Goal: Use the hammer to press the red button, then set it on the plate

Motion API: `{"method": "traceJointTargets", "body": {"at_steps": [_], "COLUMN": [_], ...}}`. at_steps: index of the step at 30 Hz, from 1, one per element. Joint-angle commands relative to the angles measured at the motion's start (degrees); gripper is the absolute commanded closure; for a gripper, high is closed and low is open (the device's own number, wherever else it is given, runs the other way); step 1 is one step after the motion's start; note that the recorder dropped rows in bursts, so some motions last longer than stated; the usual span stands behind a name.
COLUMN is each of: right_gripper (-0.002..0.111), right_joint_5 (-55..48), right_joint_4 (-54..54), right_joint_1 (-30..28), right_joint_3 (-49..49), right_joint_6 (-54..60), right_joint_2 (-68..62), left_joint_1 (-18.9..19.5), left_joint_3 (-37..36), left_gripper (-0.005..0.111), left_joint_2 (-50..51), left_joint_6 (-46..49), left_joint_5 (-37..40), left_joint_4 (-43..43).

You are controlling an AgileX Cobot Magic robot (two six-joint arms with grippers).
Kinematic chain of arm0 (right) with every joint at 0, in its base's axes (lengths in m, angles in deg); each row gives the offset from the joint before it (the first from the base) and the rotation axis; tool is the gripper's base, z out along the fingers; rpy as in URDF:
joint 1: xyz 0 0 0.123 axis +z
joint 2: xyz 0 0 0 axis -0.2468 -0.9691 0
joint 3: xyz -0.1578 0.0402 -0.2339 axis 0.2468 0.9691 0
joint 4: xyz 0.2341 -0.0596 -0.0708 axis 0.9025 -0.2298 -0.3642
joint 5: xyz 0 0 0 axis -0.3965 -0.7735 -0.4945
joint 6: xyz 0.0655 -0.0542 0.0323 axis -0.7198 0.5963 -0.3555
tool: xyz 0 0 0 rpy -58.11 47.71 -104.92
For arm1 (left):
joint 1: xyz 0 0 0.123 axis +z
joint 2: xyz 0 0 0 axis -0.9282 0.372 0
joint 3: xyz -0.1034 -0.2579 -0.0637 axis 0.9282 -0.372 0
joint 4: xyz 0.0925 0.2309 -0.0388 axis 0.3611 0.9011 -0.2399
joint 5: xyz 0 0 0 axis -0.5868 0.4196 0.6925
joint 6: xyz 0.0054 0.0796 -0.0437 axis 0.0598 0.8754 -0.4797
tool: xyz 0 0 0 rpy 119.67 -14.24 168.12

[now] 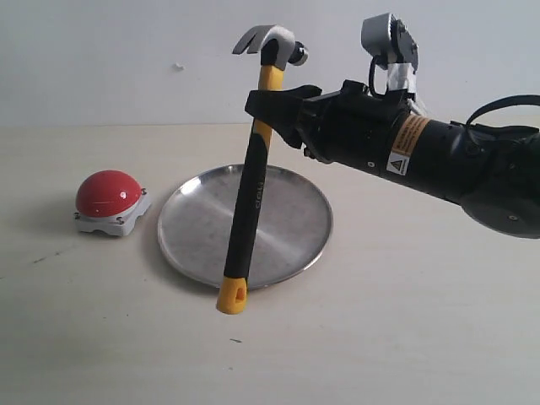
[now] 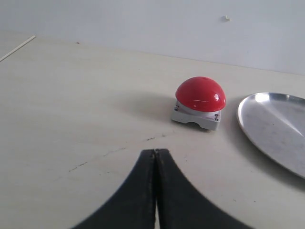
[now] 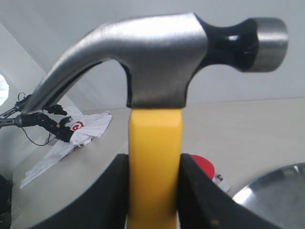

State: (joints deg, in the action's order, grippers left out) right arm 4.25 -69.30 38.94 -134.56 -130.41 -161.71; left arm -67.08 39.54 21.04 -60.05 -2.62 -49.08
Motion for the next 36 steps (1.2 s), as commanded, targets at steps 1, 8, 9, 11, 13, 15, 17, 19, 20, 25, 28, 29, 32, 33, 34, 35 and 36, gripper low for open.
{"method": "traceJointTargets", "body": {"at_steps": [1,8,9,11,13,15,17,19,20,25,28,29,32,33,34,35,36], "right_gripper": [0.108,0.108,0.108,0.108,0.108,0.108,0.108,0.108,0.108,0.108,0.108,0.108,0.108,0.108,0.108,0.108,0.108], "right_joint_5": [10.02,9.55,9.55,9.55,9.55,9.55,9.55,9.55,9.55,9.55,9.55,9.55,9.55,9.55,9.55,9.55,9.55], "right_joint_4": [0.88,0.13,0.04,-0.01,-0.01,-0.45,-0.66,-0.76,-0.76,-1.84,-1.84,-1.84,-2.12,-2.27,-2.27,-2.27,-2.27], "right_joint_1": [-0.32,-0.32,-0.32,-0.32,-0.32,-0.32,-0.32,-0.32,-0.32,-0.32,-0.32,-0.32,-0.32,-0.32,-0.32,-0.32,-0.32], "right_joint_3": [-0.17,-0.27,-0.27,-0.27,-0.27,-0.27,-0.27,-0.27,-0.27,-0.27,-0.27,-0.27,-0.27,-0.27,-0.27,-0.27,-0.27], "right_joint_6": [0.21,2.67,2.67,2.67,2.67,2.67,2.67,2.67,2.67,2.67,2.67,2.67,2.67,2.67,2.67,2.67,2.67], "right_joint_2": [-1.07,-1.18,-1.18,-1.18,-1.18,-1.18,-1.18,-1.18,-1.18,-1.18,-1.18,-1.18,-1.18,-1.18,-1.18,-1.18,-1.18], "left_joint_1": [0.36,0.36,0.36,0.36,0.36,0.36,0.36,0.36,0.36,0.36,0.36,0.36,0.36,0.36,0.36,0.36,0.36], "left_joint_3": [0.04,0.04,0.04,0.04,0.04,0.04,0.04,0.04,0.04,0.04,0.04,0.04,0.04,0.04,0.04,0.04,0.04], "left_gripper": [0.107,0.107,0.107,0.107,0.107,0.107,0.107,0.107,0.107,0.107,0.107,0.107,0.107,0.107,0.107,0.107,0.107], "left_joint_2": [-0.34,-0.34,-0.34,-0.34,-0.34,-0.34,-0.34,-0.34,-0.34,-0.34,-0.34,-0.34,-0.34,-0.34,-0.34,-0.34,-0.34], "left_joint_6": [-0.32,-0.32,-0.32,-0.32,-0.21,-0.21,0.39,2.53,2.02,-8.4,-8.22,-8.22,-8.29,-9.09,-10.19,-10.64,-11.27], "left_joint_5": [-0.42,-0.42,-0.42,-0.42,-0.42,-0.42,-0.65,-3.57,-6.57,-21.19,-28.72,-30.45,-33.96,-35.55,-36.48,-37.57,-41.27], "left_joint_4": [-0.11,-0.11,-0.11,-0.11,-0.01,-0.01,0.84,1.85,1.26,-13.51,-13.66,-13.66,-13.66,-13.66,-13.66,-13.66,-13.66]}}
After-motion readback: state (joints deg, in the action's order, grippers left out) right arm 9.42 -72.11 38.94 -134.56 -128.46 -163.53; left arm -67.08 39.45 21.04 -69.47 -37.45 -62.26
